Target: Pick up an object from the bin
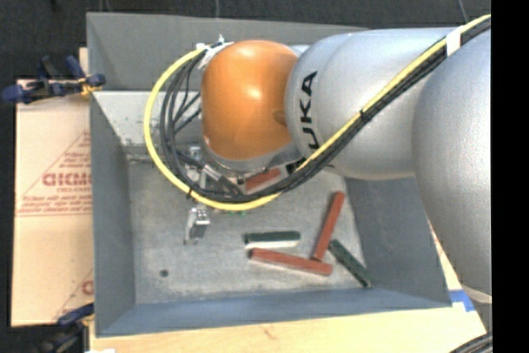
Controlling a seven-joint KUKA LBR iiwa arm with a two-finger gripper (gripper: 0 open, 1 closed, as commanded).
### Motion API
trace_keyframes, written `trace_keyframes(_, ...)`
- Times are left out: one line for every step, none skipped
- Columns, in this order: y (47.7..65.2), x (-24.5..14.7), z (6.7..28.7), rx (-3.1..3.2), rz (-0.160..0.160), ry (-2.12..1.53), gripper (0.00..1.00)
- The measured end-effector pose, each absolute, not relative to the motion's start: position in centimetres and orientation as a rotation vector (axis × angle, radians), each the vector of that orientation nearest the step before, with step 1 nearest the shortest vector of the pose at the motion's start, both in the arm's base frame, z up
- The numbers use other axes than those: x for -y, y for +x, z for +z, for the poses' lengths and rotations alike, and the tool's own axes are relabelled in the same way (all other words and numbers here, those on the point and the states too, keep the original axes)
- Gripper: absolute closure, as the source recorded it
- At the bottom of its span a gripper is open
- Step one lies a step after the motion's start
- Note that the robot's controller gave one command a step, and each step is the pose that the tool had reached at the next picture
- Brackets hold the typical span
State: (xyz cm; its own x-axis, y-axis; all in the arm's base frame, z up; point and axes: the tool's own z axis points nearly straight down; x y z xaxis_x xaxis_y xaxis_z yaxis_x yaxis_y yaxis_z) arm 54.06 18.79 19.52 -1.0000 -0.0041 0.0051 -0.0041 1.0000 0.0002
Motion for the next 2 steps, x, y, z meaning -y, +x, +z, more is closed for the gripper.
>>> trace_keyframes(54.2,-18.7,19.9,3.144,-0.003,0.001,0.0)
trace_keyframes(57.1,-14.0,18.2,3.146,-0.004,0.061,0.0)
